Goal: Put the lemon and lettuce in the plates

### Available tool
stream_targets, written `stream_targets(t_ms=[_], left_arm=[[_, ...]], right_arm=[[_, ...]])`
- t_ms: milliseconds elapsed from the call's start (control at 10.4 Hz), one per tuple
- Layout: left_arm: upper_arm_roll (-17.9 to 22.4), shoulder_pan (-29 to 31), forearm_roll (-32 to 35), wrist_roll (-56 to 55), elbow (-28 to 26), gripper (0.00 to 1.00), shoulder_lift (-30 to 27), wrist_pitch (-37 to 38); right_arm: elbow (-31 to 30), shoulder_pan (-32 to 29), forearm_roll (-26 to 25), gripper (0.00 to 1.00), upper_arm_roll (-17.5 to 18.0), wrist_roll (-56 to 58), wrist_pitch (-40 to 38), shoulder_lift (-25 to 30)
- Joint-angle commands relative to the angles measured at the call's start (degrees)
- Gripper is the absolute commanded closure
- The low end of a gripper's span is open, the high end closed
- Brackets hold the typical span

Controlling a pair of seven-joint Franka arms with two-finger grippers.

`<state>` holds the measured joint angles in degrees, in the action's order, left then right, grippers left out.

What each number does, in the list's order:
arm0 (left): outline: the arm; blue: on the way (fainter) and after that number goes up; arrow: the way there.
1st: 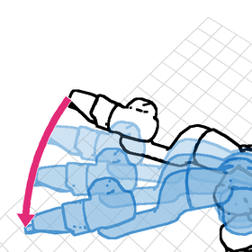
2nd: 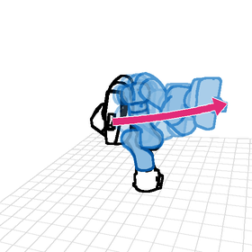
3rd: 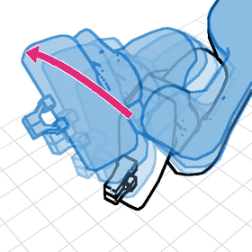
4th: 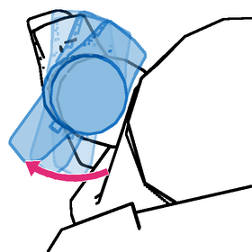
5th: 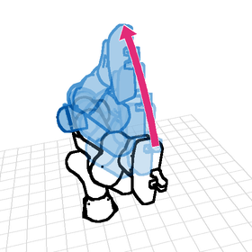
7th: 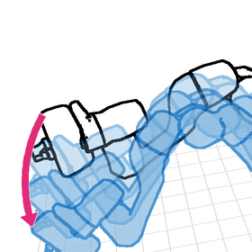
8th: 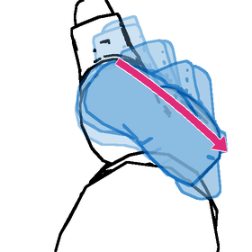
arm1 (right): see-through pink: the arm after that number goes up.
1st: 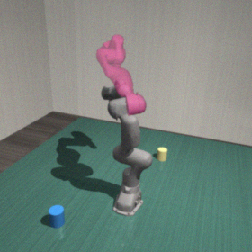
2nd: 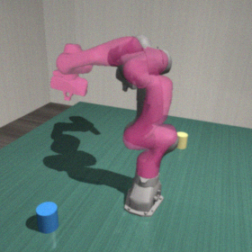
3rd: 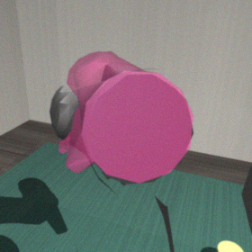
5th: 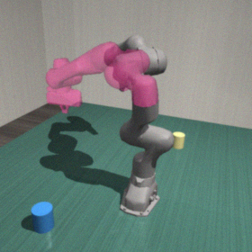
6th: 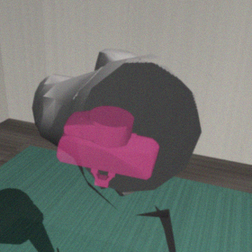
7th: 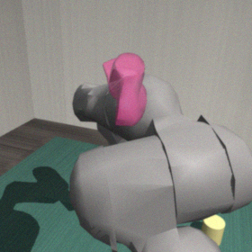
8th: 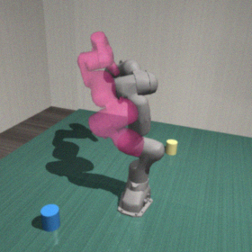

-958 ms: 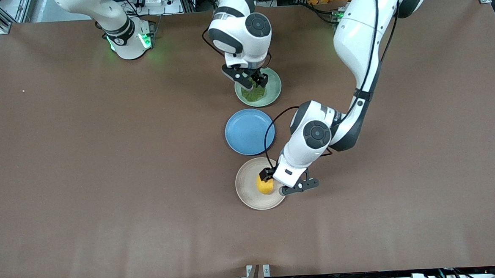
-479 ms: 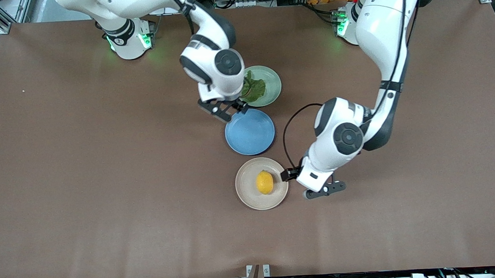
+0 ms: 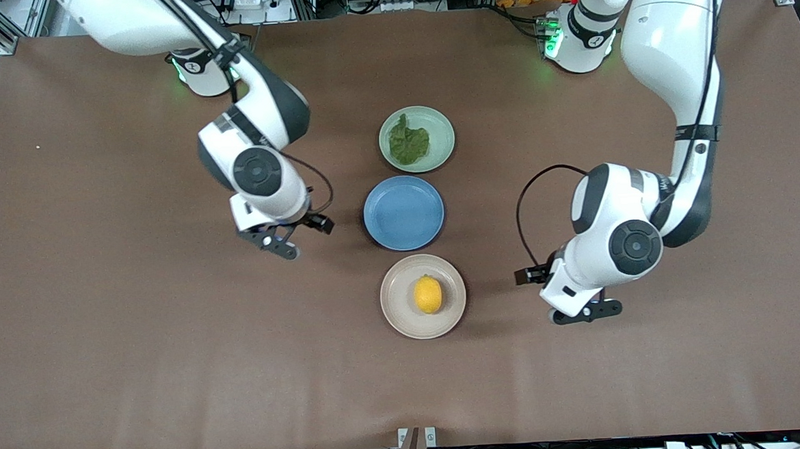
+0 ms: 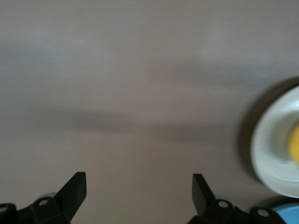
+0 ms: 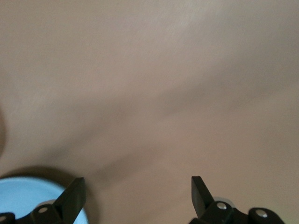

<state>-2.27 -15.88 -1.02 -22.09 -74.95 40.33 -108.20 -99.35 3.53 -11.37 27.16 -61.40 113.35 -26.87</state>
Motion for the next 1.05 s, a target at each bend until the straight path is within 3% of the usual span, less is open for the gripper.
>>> stream_targets(t_ms=[0, 192, 383, 766, 958], left_arm=[[-0.3, 2.5, 2.8, 4.1, -1.6, 0.00, -1.5, 2.9], [-0.3, 6.0, 3.6, 9.1, -1.8, 0.00, -1.7, 5.6], [-0.3, 10.2, 3.8, 14.9, -1.9, 0.00, -1.7, 6.3], [-0.4, 11.7, 3.8, 15.2, -1.8, 0.00, -1.8, 6.3], [-0.4, 11.9, 3.8, 15.2, -1.8, 0.00, -1.8, 6.4]], right_arm=[[-0.6, -6.7, -0.8, 0.00, 1.0, 7.6, -0.8, 1.7], [-1.1, -9.2, -0.8, 0.00, -1.2, 17.4, -2.7, 4.1], [-5.0, -8.4, 0.0, 0.00, -6.7, 27.3, -2.8, 9.0], [-4.4, -6.9, 10.8, 0.00, -20.8, 56.5, -4.1, 15.3], [-4.4, -6.9, 11.1, 0.00, -22.7, 58.8, -4.8, 18.3]])
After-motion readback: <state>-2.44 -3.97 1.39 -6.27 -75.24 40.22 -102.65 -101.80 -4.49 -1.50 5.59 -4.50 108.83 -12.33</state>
